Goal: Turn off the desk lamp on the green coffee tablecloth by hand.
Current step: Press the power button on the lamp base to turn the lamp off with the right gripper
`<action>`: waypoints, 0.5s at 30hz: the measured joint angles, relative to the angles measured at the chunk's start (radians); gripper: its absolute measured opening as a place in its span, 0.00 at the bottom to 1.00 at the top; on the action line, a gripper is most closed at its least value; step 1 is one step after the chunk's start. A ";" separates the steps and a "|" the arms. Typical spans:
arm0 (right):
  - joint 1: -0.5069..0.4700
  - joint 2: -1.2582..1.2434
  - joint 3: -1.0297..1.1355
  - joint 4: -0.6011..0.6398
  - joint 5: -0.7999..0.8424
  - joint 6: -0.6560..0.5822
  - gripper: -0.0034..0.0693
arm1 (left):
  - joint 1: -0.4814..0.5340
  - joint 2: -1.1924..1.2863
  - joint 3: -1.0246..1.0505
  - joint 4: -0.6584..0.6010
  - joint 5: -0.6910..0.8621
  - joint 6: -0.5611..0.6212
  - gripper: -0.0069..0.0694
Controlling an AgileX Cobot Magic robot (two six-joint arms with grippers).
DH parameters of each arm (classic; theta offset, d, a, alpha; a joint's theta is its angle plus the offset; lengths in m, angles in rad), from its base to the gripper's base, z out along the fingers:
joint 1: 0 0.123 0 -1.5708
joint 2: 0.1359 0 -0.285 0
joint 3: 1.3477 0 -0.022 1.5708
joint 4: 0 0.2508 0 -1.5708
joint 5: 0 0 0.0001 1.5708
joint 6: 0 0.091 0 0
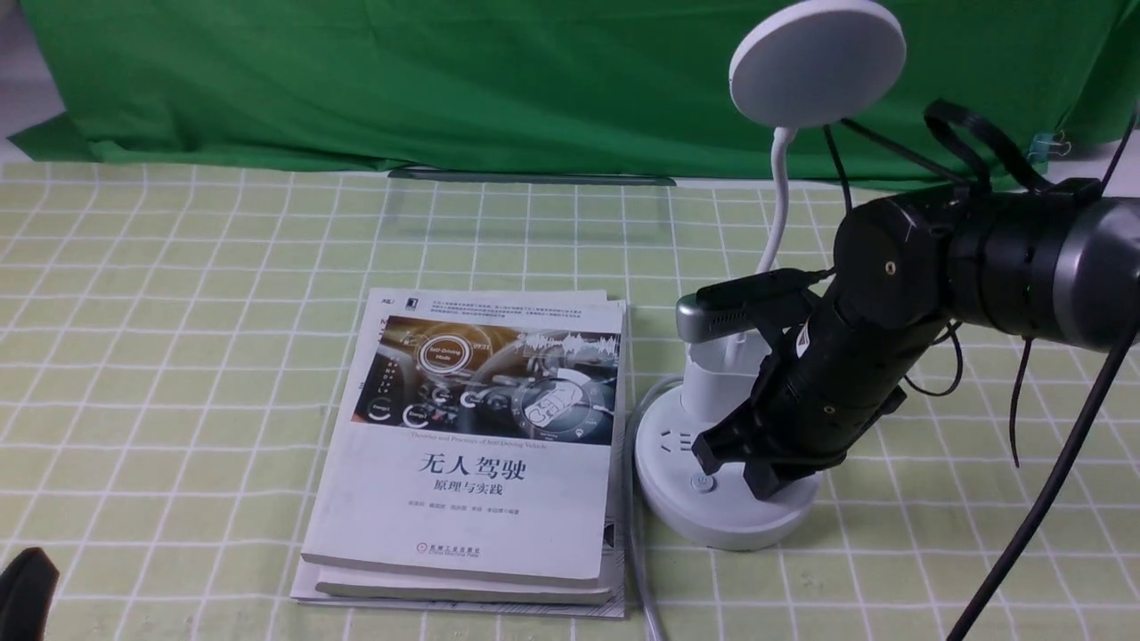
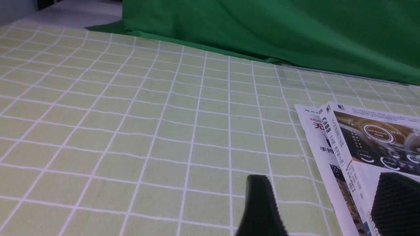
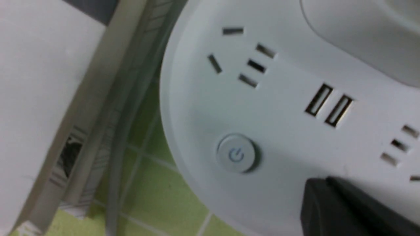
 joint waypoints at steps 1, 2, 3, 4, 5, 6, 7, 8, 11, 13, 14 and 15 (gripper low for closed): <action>0.000 0.000 0.000 0.000 0.000 0.000 0.11 | 0.000 0.000 0.000 0.000 0.000 0.000 0.63; 0.000 0.000 0.000 0.000 0.001 0.000 0.11 | 0.000 0.000 0.000 0.000 0.000 0.000 0.63; 0.000 0.000 0.000 0.000 0.001 0.000 0.11 | 0.000 0.000 0.000 0.000 0.000 0.000 0.63; 0.000 -0.006 0.000 0.000 0.001 0.000 0.11 | 0.000 0.000 0.000 0.000 0.000 0.000 0.63; 0.000 -0.011 0.001 0.000 0.001 0.000 0.11 | 0.000 0.000 0.000 0.000 0.000 0.000 0.63; 0.000 -0.012 0.001 0.000 0.002 0.000 0.11 | 0.000 0.000 0.000 0.000 0.000 0.000 0.63; 0.000 -0.021 0.004 -0.001 0.008 0.000 0.11 | 0.000 0.000 0.000 0.000 0.000 0.000 0.63; 0.000 -0.031 0.007 -0.002 0.009 0.000 0.11 | 0.000 0.000 0.000 0.000 0.000 0.000 0.63; 0.000 -0.079 0.011 -0.002 0.021 0.001 0.11 | 0.000 0.000 0.000 0.000 0.000 0.000 0.63; 0.000 -0.105 0.011 -0.003 0.026 0.001 0.11 | 0.000 0.000 0.000 0.000 0.000 0.000 0.63; 0.000 -0.111 0.011 -0.003 0.028 0.001 0.11 | 0.000 0.000 0.000 0.000 0.000 0.000 0.63; 0.000 -0.130 0.011 -0.003 0.036 0.001 0.11 | 0.000 0.000 0.000 0.000 0.000 0.000 0.63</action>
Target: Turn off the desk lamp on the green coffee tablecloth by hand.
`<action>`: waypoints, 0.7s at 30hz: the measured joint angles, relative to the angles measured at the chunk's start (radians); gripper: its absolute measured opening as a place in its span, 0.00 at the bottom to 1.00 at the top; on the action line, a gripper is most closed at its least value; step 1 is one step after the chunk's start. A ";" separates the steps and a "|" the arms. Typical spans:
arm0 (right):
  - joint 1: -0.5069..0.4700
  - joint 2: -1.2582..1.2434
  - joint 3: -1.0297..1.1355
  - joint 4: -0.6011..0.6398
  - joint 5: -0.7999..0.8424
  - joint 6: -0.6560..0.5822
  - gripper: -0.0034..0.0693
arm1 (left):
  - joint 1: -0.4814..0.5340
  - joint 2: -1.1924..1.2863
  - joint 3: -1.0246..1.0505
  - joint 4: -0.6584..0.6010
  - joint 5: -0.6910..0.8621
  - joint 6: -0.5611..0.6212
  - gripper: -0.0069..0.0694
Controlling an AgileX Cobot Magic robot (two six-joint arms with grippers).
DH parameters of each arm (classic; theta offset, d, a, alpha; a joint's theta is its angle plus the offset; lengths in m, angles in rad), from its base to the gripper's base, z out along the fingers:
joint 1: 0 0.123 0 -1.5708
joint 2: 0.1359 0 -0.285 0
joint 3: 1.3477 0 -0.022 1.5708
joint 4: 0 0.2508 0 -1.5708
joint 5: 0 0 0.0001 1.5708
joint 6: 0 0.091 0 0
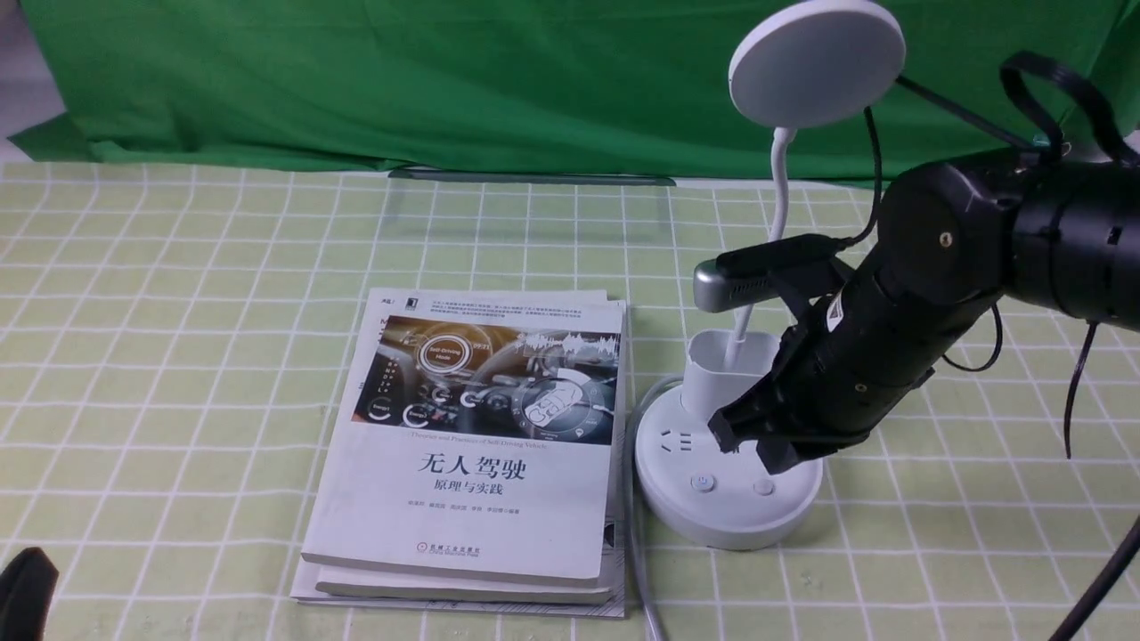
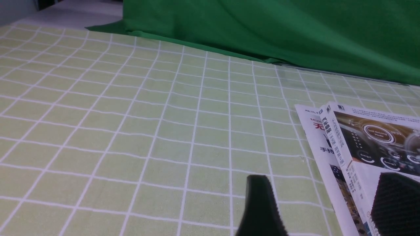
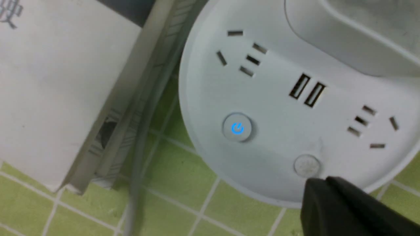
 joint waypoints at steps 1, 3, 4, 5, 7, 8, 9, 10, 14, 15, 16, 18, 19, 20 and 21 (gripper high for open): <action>0.000 -0.012 0.000 0.000 0.006 0.000 0.11 | 0.000 0.000 0.000 0.000 0.000 0.000 0.63; 0.000 -0.037 0.004 -0.001 0.016 0.000 0.11 | 0.000 0.000 0.000 0.000 0.000 0.000 0.63; 0.000 -0.054 0.012 -0.001 0.017 0.000 0.11 | 0.000 0.000 0.000 0.000 0.000 0.000 0.63; 0.000 -0.079 0.027 -0.002 0.017 0.000 0.11 | 0.000 0.000 0.000 0.000 0.000 0.000 0.63; 0.000 -0.143 0.075 -0.003 0.020 0.000 0.11 | 0.000 0.000 0.000 0.000 0.000 0.000 0.63; 0.000 -0.180 0.105 -0.004 0.020 0.000 0.11 | 0.000 0.000 0.000 0.000 0.000 0.000 0.63; 0.000 -0.203 0.124 -0.004 0.021 0.000 0.11 | 0.000 0.000 0.000 0.000 0.000 0.000 0.63; 0.000 -0.259 0.171 -0.004 0.024 0.000 0.11 | 0.000 0.000 0.000 0.000 0.000 0.000 0.63; 0.000 -0.405 0.281 -0.005 0.031 0.000 0.11 | 0.000 0.000 0.000 0.000 0.000 0.000 0.63; 0.000 -0.443 0.307 -0.005 0.034 0.000 0.11 | 0.000 0.000 0.000 0.000 0.000 0.000 0.63; 0.000 -0.479 0.330 -0.005 0.036 0.000 0.11 | 0.000 0.000 0.000 0.000 0.000 0.000 0.63; 0.000 -0.531 0.358 -0.005 0.045 0.000 0.12 | 0.000 0.000 0.000 0.000 0.000 0.000 0.63; 0.000 -0.554 0.369 -0.005 0.049 0.000 0.12 | 0.000 0.000 0.000 0.000 0.000 0.000 0.63; 0.000 -0.595 0.381 -0.005 0.054 0.000 0.12 | 0.000 0.000 0.000 0.000 0.000 0.000 0.63; 0.000 -0.595 0.382 -0.005 0.055 0.000 0.12 | 0.000 0.000 0.000 0.000 0.000 0.000 0.63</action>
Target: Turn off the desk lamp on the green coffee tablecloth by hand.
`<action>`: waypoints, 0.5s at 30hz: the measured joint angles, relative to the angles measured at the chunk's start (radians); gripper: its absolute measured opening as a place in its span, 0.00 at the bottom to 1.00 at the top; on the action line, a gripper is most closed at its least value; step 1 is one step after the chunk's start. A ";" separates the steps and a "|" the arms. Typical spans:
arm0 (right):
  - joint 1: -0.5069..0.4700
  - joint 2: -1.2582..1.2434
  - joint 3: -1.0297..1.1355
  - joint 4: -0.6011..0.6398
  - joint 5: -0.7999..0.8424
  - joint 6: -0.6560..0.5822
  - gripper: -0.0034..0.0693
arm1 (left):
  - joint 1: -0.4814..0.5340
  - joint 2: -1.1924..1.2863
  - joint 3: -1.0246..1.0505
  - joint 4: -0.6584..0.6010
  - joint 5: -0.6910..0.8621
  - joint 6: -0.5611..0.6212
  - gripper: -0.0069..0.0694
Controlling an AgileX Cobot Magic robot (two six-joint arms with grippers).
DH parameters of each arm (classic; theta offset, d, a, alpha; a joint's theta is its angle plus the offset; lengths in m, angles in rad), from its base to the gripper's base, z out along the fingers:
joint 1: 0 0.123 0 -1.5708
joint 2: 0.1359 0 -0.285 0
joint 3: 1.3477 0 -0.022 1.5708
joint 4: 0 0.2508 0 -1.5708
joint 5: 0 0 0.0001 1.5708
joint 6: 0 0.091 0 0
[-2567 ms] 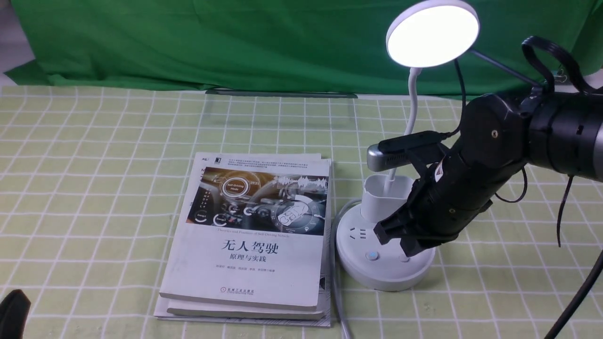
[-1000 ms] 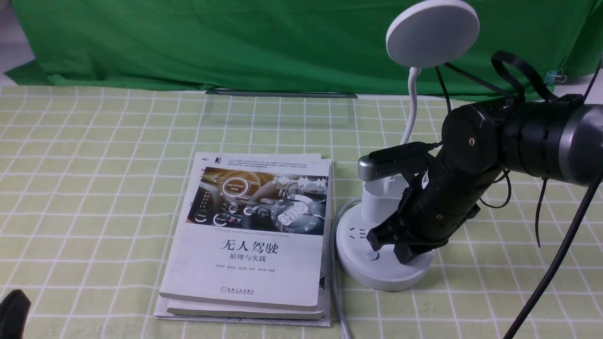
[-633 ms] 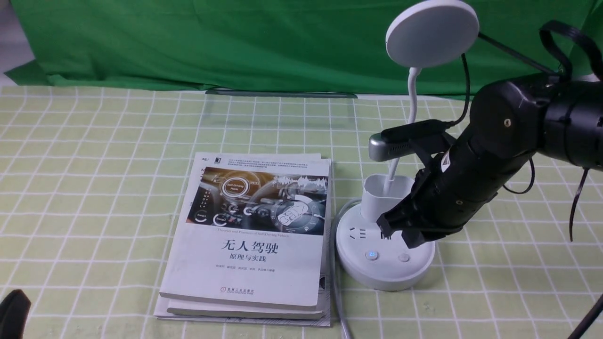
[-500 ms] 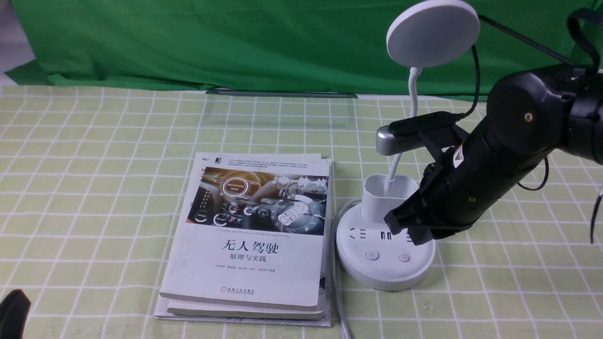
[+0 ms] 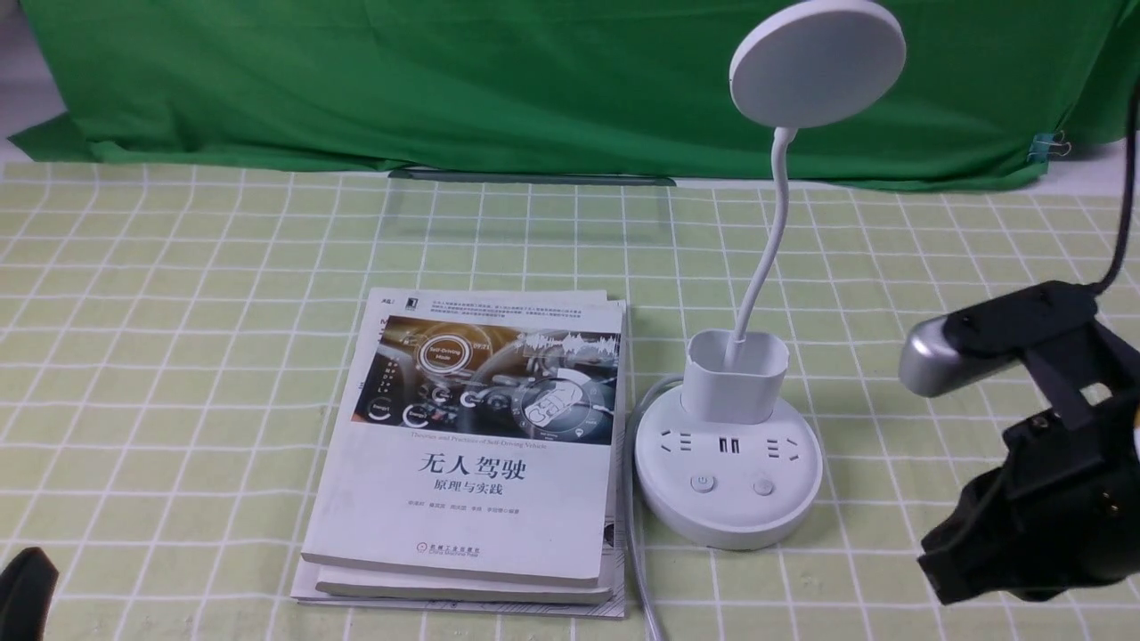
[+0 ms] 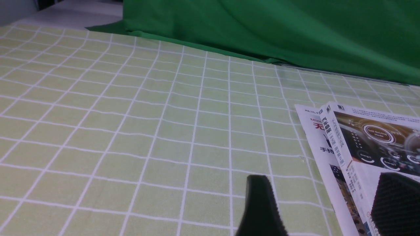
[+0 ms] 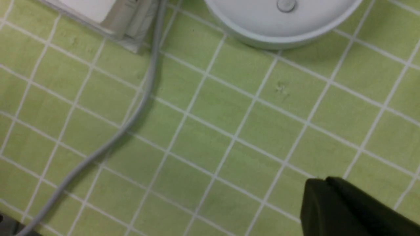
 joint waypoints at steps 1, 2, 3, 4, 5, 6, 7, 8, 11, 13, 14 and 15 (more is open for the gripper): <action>0.000 -0.036 0.005 0.000 -0.005 0.000 0.12 | 0.000 0.000 0.000 0.000 0.000 0.000 0.63; 0.000 -0.053 0.005 0.000 -0.012 0.000 0.12 | 0.000 0.000 0.000 0.000 0.000 0.000 0.63; 0.000 -0.068 0.006 0.000 -0.024 0.000 0.12 | 0.000 0.000 0.000 0.000 0.000 0.000 0.63; 0.000 -0.078 0.006 0.000 -0.036 0.000 0.13 | 0.000 0.000 0.000 0.000 0.000 0.000 0.63; 0.000 -0.083 0.006 0.000 -0.039 0.000 0.13 | 0.000 0.000 0.000 0.000 0.000 0.000 0.63; 0.000 -0.097 0.006 0.000 -0.060 0.000 0.13 | 0.000 0.000 0.000 0.000 0.000 0.000 0.63; 0.000 -0.107 0.006 0.000 -0.068 0.000 0.13 | 0.000 0.000 0.000 0.000 0.000 0.000 0.63; 0.000 -0.109 0.006 0.000 -0.069 0.000 0.13 | 0.000 0.000 0.000 0.000 0.000 0.000 0.63; 0.000 -0.157 0.021 -0.015 -0.086 0.000 0.10 | 0.000 0.000 0.000 0.000 0.000 0.000 0.63; -0.002 -0.194 0.049 -0.040 -0.113 0.000 0.10 | 0.000 0.000 0.000 0.000 0.000 0.000 0.63; -0.015 -0.233 0.084 -0.053 -0.158 0.000 0.10 | 0.000 0.000 0.000 0.000 0.000 0.000 0.63; -0.015 -0.240 0.091 -0.056 -0.158 0.000 0.10 | 0.000 0.000 0.000 0.000 0.000 0.000 0.63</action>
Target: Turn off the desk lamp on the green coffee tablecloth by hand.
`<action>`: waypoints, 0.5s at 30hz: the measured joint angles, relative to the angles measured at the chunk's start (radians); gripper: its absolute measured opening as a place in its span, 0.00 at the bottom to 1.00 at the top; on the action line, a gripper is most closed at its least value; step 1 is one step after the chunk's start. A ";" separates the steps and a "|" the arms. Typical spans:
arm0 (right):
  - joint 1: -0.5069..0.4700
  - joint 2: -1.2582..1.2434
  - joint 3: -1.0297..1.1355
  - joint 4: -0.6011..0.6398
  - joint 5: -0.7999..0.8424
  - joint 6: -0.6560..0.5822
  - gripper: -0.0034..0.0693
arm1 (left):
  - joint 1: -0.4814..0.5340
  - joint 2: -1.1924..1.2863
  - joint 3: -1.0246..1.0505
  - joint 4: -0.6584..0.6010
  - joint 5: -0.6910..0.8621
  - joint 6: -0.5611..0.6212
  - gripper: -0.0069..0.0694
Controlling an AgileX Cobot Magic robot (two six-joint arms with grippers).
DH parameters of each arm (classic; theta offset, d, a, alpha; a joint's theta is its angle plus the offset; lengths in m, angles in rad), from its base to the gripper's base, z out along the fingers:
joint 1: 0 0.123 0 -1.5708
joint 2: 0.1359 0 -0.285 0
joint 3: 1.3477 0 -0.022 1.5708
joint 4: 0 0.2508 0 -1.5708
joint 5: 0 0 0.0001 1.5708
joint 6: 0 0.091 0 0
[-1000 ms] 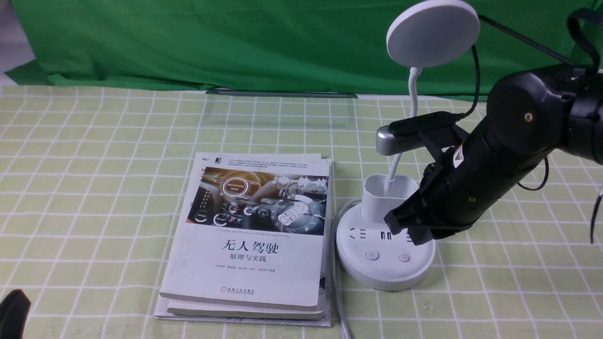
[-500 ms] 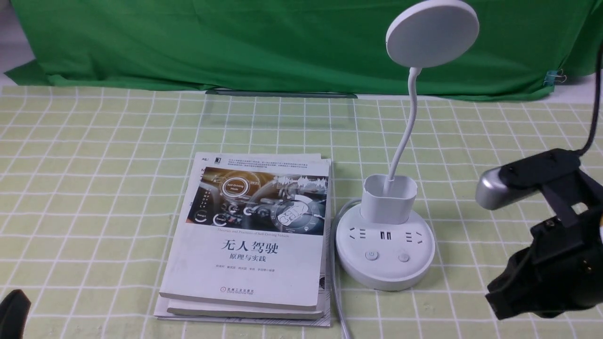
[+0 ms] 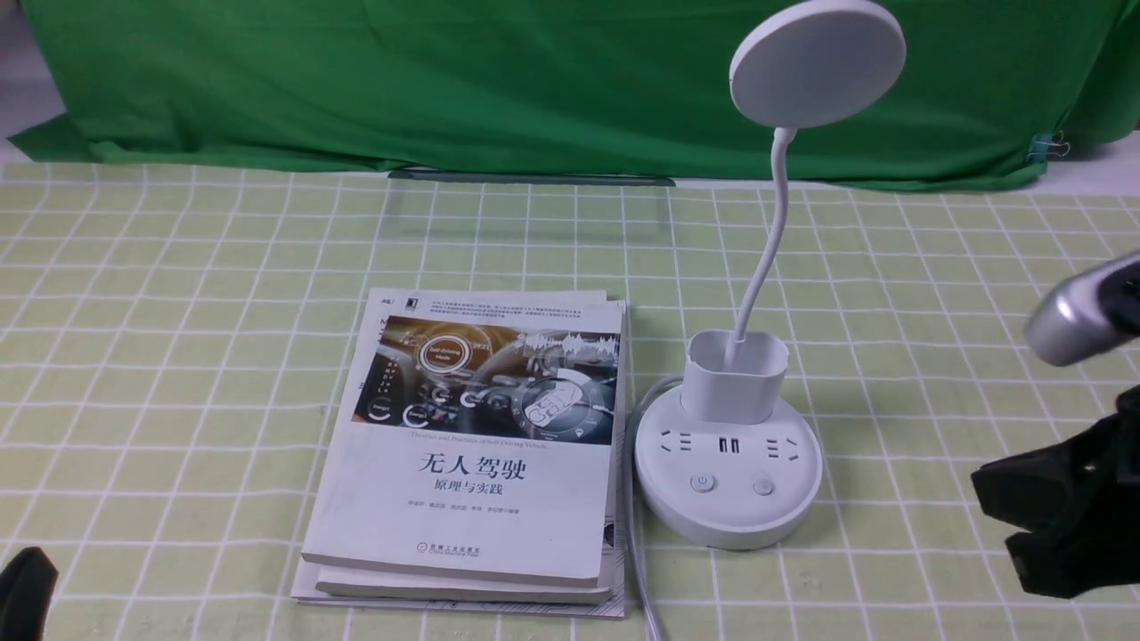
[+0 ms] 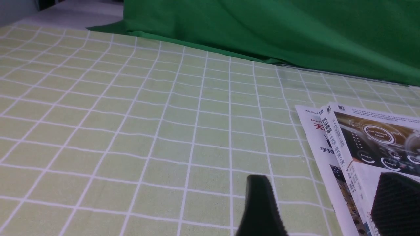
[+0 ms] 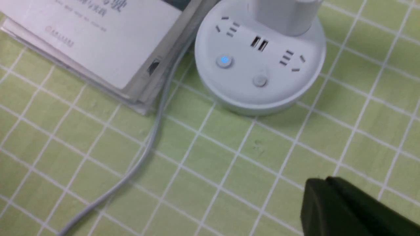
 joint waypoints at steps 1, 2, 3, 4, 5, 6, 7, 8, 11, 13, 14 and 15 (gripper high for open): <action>-0.027 -0.059 0.060 -0.006 -0.052 0.000 0.10 | 0.000 0.000 0.000 0.000 0.000 0.000 0.63; -0.054 -0.108 0.112 -0.011 -0.093 0.000 0.10 | 0.000 0.000 0.000 0.000 0.000 0.000 0.63; -0.085 -0.162 0.172 -0.012 -0.134 0.000 0.10 | 0.000 0.000 0.000 0.000 0.000 0.000 0.63; -0.135 -0.234 0.250 -0.014 -0.196 0.000 0.10 | 0.000 0.000 0.000 0.000 0.000 0.000 0.63; -0.165 -0.297 0.318 -0.016 -0.231 0.000 0.10 | 0.000 0.000 0.000 0.000 0.000 0.000 0.63; -0.205 -0.364 0.386 -0.017 -0.275 0.000 0.10 | 0.000 0.000 0.000 0.000 0.000 0.000 0.63; -0.244 -0.433 0.452 -0.019 -0.317 -0.001 0.10 | 0.000 0.000 0.000 0.000 0.000 0.000 0.63; -0.274 -0.475 0.490 -0.019 -0.348 -0.003 0.10 | 0.000 0.000 0.000 0.000 0.000 0.000 0.63; -0.343 -0.622 0.610 -0.019 -0.408 -0.021 0.10 | 0.000 0.000 0.000 0.000 0.000 0.000 0.63; -0.417 -0.786 0.715 -0.019 -0.435 -0.038 0.10 | 0.000 0.000 0.000 0.000 0.000 0.000 0.63; -0.433 -0.834 0.735 -0.019 -0.434 -0.039 0.10 | 0.000 0.000 0.000 0.000 0.000 0.000 0.63; -0.451 -0.871 0.750 -0.019 -0.433 -0.041 0.10 | 0.000 0.000 0.000 0.000 0.000 0.000 0.63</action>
